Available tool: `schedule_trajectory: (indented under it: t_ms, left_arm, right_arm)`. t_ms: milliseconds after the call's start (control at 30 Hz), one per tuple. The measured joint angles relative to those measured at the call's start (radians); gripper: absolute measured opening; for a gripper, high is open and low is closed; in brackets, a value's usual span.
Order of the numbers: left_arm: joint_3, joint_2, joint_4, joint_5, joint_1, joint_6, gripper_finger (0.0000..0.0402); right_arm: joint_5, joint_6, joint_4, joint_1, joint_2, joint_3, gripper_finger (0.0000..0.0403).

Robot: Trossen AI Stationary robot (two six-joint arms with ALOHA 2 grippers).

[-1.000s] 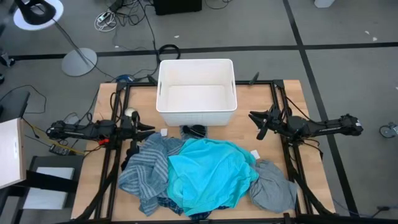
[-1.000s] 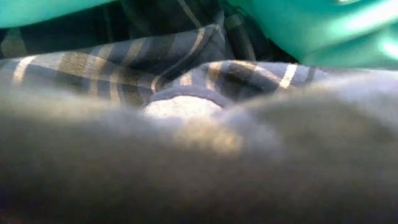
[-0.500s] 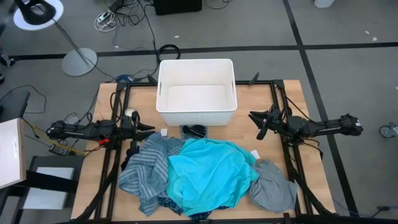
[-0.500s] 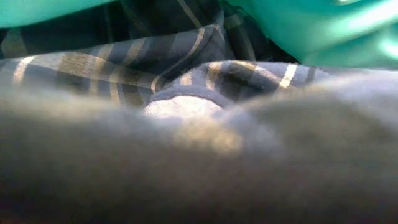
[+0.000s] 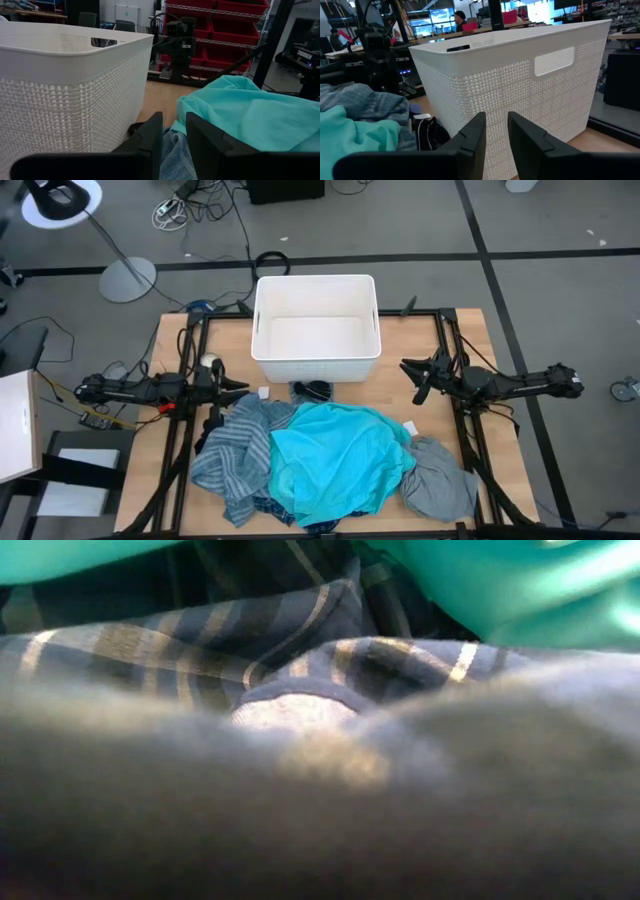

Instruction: Sort clothes

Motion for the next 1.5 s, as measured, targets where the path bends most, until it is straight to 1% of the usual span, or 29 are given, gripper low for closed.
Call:
schedule_trajectory:
  t_ms: [567, 700, 767, 900, 967, 1067, 1233, 1333, 1500]
  left_arm:
    - [0.000, 0.000, 0.000, 0.000, 0.000, 0.000, 0.0089]
    - [0.000, 0.000, 0.000, 0.000, 0.000, 0.000, 0.0089]
    - [0.000, 0.000, 0.000, 0.000, 0.000, 0.000, 0.0089]
    - [0.000, 0.000, 0.000, 0.000, 0.000, 0.000, 0.0089]
    - [0.000, 0.000, 0.000, 0.000, 0.000, 0.000, 0.0089]
    - [0.000, 0.000, 0.000, 0.000, 0.000, 0.000, 0.0089]
    - [0.000, 0.000, 0.000, 0.000, 0.000, 0.000, 0.0089]
    - [0.000, 0.000, 0.000, 0.000, 0.000, 0.000, 0.0089]
    - [0.000, 0.000, 0.000, 0.000, 0.000, 0.000, 0.0089]
  right_arm:
    - [0.000, 0.000, 0.004, 0.000, 0.000, 0.000, 0.0084]
    - [0.000, 0.000, 0.073, 0.000, 0.000, 0.000, 0.0084]
    - [-0.023, -0.025, 0.123, 0.000, 0.000, 0.000, 0.0084]
    - [-0.174, -0.133, 0.222, 0.000, 0.000, 0.000, 0.0084]
    - [-0.191, -0.157, 0.242, 0.000, 0.000, 0.007, 0.0084]
    - [-0.192, -0.161, 0.192, 0.003, 0.004, 0.050, 0.0084]
    - [-0.232, -0.152, 0.000, 0.038, 0.063, 0.177, 0.0084]
    - [-0.230, -0.152, -0.086, 0.073, 0.139, 0.279, 0.0083]
    - [-0.208, -0.177, -0.205, 0.125, 0.328, 0.462, 0.0079]
